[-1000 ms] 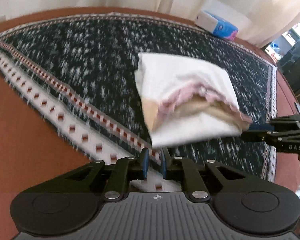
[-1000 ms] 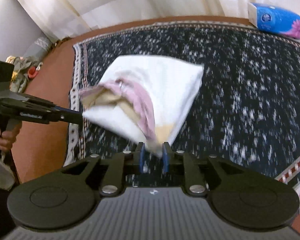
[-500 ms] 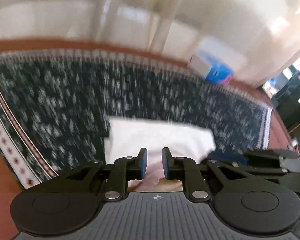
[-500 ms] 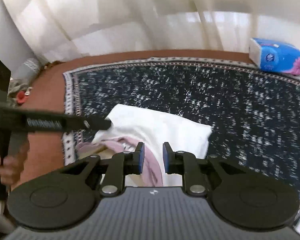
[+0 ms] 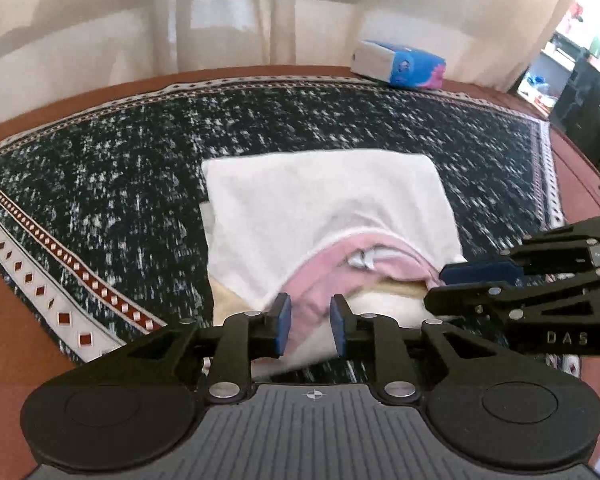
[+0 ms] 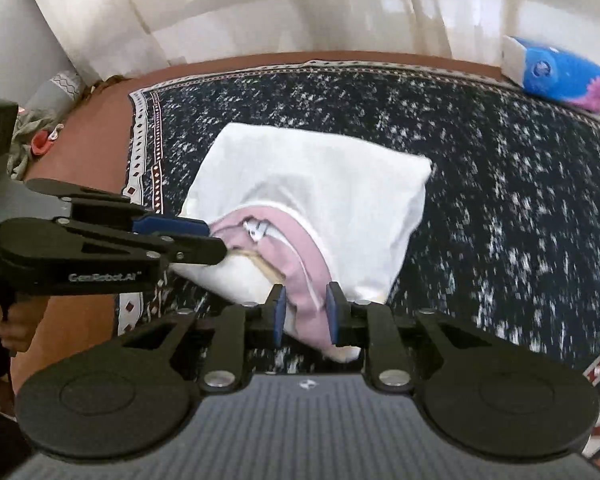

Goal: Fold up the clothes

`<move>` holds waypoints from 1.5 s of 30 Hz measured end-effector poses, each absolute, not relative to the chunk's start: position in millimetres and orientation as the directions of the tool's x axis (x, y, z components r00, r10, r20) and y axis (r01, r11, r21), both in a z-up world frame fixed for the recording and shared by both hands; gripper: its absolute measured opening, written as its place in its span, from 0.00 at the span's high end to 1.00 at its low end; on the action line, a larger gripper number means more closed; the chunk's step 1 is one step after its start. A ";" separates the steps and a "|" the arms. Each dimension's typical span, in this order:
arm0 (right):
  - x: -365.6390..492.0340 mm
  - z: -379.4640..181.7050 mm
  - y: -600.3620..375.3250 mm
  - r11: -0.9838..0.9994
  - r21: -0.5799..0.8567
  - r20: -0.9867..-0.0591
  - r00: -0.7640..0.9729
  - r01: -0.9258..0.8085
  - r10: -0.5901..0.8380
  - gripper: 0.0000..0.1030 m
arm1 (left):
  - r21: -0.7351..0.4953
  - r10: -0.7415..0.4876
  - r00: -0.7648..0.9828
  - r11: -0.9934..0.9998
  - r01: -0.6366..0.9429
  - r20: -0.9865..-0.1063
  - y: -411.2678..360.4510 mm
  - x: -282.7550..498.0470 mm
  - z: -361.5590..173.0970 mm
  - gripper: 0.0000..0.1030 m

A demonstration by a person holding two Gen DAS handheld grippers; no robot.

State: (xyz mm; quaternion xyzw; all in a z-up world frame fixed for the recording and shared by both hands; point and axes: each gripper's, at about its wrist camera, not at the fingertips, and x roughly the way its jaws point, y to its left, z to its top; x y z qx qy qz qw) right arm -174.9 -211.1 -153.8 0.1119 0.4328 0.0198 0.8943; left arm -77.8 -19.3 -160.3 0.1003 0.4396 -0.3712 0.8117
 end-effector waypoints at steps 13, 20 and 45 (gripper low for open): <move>-130.5 -111.9 -230.5 0.978 0.184 -0.672 0.739 0.099 0.052 0.58 | -0.261 -0.601 0.407 0.728 0.634 -0.687 -32.6 -5.1 -115.0 0.55; -84.2 -156.2 -240.2 0.975 0.173 -0.753 0.657 0.141 0.038 0.57 | -0.205 -0.533 0.350 0.727 0.655 -0.770 -58.6 20.4 -159.4 0.54; -151.8 -128.2 -248.9 0.928 0.327 -0.710 0.694 0.178 0.117 0.38 | -0.343 -0.558 0.383 0.795 0.501 -0.736 4.4 -25.0 -143.9 0.38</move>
